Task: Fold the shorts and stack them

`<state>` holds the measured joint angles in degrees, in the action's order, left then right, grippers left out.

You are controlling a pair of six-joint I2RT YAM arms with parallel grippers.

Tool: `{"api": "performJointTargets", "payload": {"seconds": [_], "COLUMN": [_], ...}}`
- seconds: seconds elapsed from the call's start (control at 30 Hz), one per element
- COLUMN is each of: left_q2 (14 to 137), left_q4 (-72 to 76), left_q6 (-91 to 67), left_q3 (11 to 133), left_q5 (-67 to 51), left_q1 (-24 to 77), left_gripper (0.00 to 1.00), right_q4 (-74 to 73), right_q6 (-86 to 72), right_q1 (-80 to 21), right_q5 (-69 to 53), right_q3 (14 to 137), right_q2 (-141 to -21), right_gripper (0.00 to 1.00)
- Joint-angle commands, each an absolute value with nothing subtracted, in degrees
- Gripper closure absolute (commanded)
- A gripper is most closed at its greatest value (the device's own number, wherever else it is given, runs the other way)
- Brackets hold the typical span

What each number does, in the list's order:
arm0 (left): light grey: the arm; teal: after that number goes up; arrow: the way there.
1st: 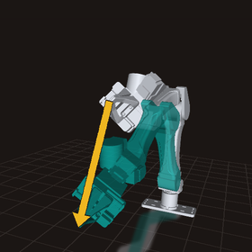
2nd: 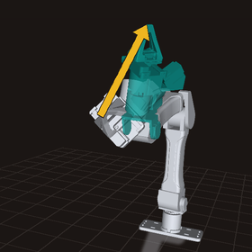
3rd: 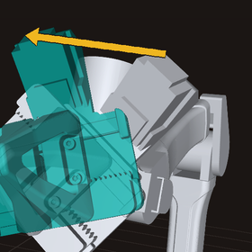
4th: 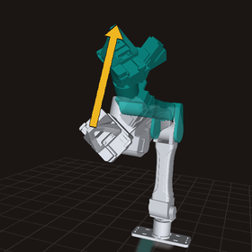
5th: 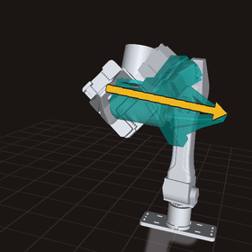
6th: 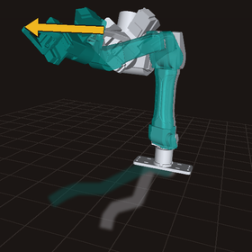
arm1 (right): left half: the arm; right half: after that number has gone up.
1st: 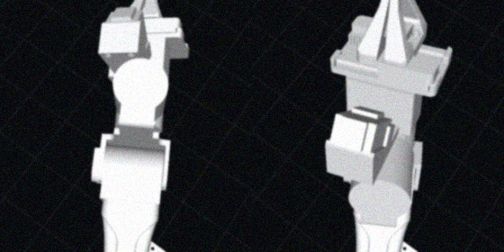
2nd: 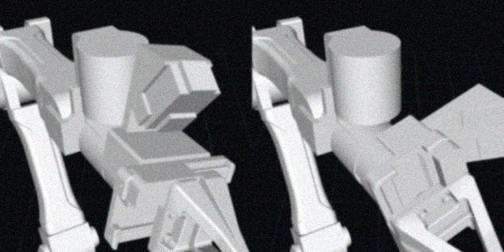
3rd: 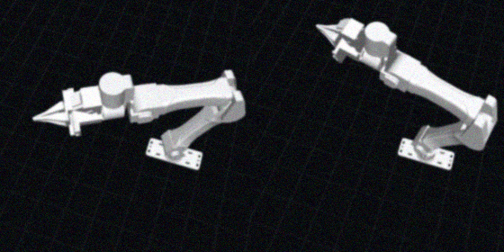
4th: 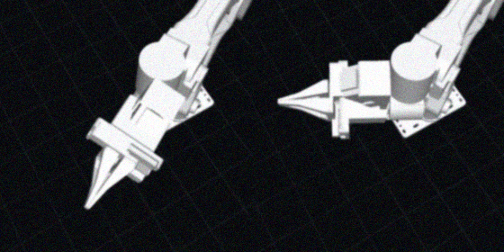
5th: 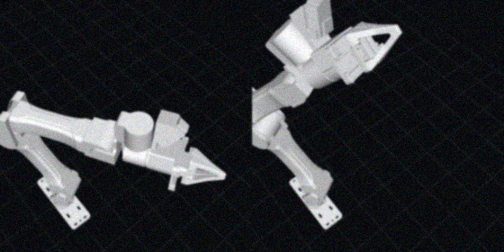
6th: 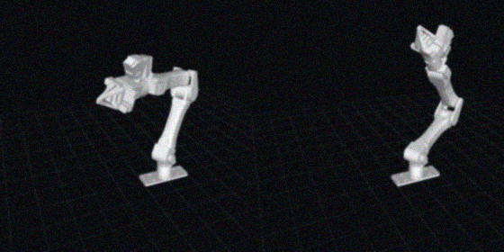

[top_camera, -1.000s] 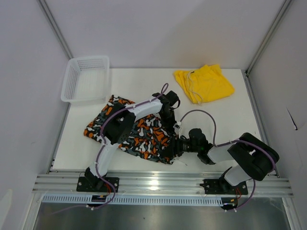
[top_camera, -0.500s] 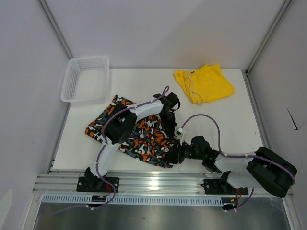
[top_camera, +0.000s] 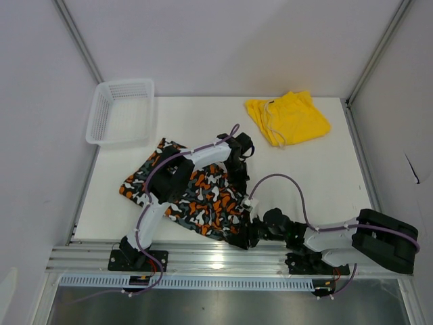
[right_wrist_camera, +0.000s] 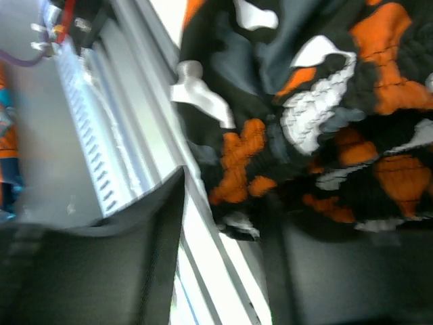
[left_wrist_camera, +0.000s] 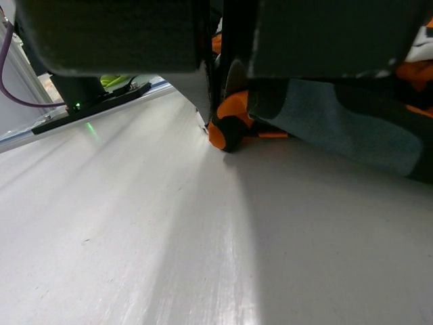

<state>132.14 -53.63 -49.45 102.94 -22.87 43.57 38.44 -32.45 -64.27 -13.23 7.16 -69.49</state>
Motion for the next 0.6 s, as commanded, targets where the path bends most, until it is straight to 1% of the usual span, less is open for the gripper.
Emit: {"api": "performJointTargets", "payload": {"seconds": [0.0, 0.03, 0.1, 0.13, 0.17, 0.23, 0.3, 0.47, 0.57], "left_q2": [132.89, 132.8, 132.72, 132.71, 132.8, 132.8, 132.54, 131.31, 130.87], "left_q4": [-47.02, -47.02, -47.02, -47.02, -47.02, -47.02, -47.02, -47.02, -47.02], "left_q6": [-49.31, -49.22, -49.22, -49.22, -49.22, -49.22, -49.22, -49.48, -50.27], "left_q3": [104.94, 104.94, 104.94, 104.94, 104.94, 104.85, 104.94, 104.94, 105.38], "left_q5": [-18.54, -18.54, -18.55, -18.54, -18.63, -18.72, -19.07, -18.2, -18.89], "left_q1": [42.36, 42.36, 42.28, 42.28, 42.28, 42.19, 42.19, 41.84, 41.05], "left_gripper": [1.0, 1.0, 1.0, 1.0, 1.0, 1.0, 1.0, 1.0, 1.0], "right_q4": [39.64, 39.2, 36.14, 34.99, 32.72, 31.56, 27.35, 20.85, 19.43], "right_q6": [-32.78, -32.78, -32.7, -33.13, -33.57, -34.53, -35.94, -39.62, -41.3], "right_q1": [-68.2, -68.73, -70.13, -71.79, -72.59, -74.95, -76.54, -76.38, -74.19], "right_q5": [-14.86, -13.98, -11.09, -7.33, -5.29, -0.21, 5.43, 11.94, 12.48], "right_q3": [7.91, 8.26, 9.31, 9.66, 9.93, 10.37, 11.33, 12.13, 11.6], "right_q2": [-72.15, -72.51, -72.33, -72.16, -71.55, -70.84, -69.53, -67.42, -66.1], "right_gripper": [0.59, 0.64, 0.78, 0.96, 1.0, 1.0, 1.0, 1.0, 1.0]}}
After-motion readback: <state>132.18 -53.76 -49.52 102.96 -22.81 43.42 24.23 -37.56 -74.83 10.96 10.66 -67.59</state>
